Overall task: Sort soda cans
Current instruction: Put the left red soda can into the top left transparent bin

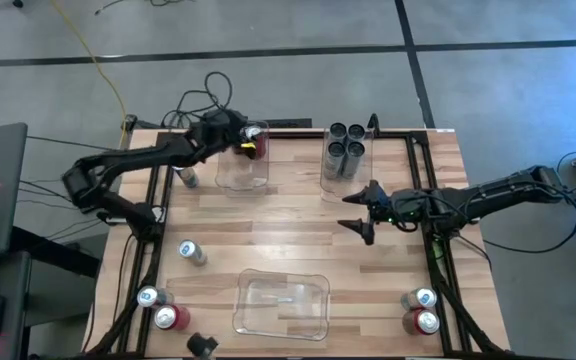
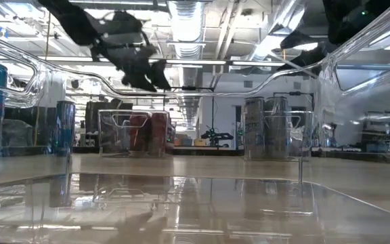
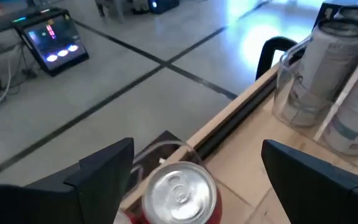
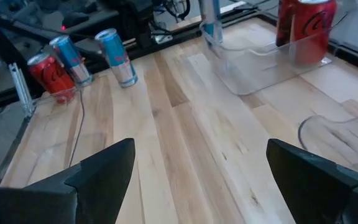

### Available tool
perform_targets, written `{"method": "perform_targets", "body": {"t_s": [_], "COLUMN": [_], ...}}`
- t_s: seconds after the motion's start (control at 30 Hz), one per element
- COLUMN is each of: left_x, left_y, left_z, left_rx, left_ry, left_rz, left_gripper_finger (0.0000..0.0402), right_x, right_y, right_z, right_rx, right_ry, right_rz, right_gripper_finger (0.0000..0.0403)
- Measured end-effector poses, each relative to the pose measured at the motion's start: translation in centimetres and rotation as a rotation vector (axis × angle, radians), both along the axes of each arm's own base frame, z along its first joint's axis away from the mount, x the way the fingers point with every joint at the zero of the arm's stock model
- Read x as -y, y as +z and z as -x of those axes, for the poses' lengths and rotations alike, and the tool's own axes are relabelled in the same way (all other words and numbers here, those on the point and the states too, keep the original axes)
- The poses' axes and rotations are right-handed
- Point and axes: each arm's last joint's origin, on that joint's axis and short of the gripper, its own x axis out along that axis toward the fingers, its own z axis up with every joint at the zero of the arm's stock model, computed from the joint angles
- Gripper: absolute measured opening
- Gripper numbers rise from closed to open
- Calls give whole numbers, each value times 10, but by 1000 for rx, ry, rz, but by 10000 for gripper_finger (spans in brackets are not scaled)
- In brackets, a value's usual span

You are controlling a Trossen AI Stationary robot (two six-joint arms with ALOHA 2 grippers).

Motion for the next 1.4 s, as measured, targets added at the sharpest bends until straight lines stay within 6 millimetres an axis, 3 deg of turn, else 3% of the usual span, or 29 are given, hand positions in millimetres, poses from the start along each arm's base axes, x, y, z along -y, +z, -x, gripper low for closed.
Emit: {"method": "perform_targets", "body": {"t_s": [0.33, 0.57, 0.97, 1.4], "left_x": [50, 89, 137, 196], "left_y": [59, 72, 65, 23], "left_z": [40, 51, 41, 51], "left_rx": [68, 51, 4, -10], "left_ry": [-53, -120, -238, -184], "left_rz": [-38, -35, 29, 66], "left_gripper_finger": [350, 337, 329, 329], "right_x": [4, 15, 25, 27], "right_y": [12, 15, -9, -14], "right_z": [-4, -6, -33, -41], "right_rx": [111, 126, 62, 70], "right_ry": [6, -34, 35, 101], "right_rz": [93, 171, 148, 165], "right_gripper_finger": [381, 381, 381, 381]}}
